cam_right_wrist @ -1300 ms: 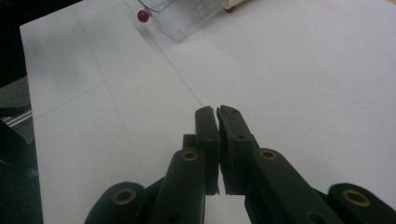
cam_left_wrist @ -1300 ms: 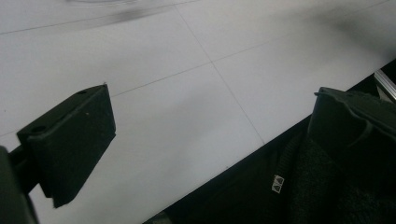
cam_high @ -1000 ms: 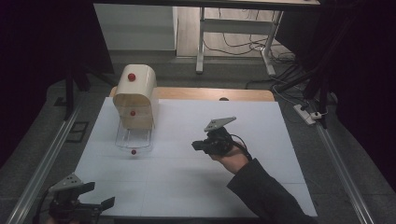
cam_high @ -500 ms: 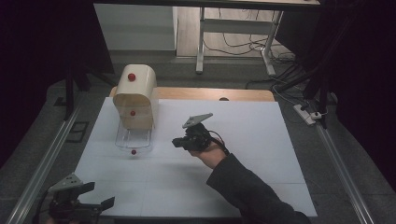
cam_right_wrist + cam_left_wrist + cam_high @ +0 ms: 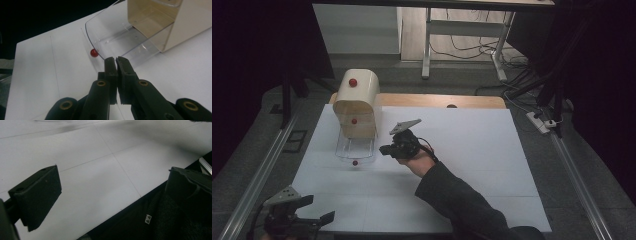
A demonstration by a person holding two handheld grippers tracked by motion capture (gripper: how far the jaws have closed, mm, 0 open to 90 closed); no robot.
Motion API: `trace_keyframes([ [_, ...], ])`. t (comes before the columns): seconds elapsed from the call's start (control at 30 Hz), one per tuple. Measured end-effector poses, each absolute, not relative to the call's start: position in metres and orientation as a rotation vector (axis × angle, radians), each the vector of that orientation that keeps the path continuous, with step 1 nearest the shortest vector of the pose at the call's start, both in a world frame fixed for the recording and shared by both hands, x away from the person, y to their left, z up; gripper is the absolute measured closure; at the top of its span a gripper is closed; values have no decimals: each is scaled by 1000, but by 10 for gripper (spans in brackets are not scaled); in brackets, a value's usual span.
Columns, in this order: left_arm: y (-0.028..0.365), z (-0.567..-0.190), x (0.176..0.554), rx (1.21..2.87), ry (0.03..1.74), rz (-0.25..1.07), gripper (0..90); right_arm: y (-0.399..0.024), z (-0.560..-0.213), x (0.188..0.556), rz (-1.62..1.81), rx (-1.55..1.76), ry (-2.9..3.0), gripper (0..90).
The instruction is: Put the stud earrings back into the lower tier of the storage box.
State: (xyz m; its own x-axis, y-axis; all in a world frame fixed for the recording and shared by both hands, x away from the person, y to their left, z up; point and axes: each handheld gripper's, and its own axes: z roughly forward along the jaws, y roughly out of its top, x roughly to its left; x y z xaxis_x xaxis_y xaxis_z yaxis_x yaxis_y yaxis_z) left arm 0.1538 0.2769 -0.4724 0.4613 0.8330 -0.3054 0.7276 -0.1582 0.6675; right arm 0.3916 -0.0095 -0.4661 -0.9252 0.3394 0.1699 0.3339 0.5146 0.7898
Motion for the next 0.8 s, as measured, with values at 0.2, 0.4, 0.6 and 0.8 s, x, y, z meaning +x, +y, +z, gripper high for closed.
trace_keyframes([
  [0.2, 277, -472, 154, 1925, 1303, 170, 10, 7, -473, 395, 1430, 600, 2716, 867],
  [0.4, 277, -472, 154, 1923, 1302, 168, 10, 24, -475, 398, 1444, 572, 2706, 867],
  [0.6, 277, -472, 154, 1924, 1301, 167, 10, 38, -481, 400, 1418, 564, 2710, 866],
  [0.8, 277, -473, 154, 1924, 1299, 165, 10, 48, -491, 402, 1365, 562, 2717, 852],
])
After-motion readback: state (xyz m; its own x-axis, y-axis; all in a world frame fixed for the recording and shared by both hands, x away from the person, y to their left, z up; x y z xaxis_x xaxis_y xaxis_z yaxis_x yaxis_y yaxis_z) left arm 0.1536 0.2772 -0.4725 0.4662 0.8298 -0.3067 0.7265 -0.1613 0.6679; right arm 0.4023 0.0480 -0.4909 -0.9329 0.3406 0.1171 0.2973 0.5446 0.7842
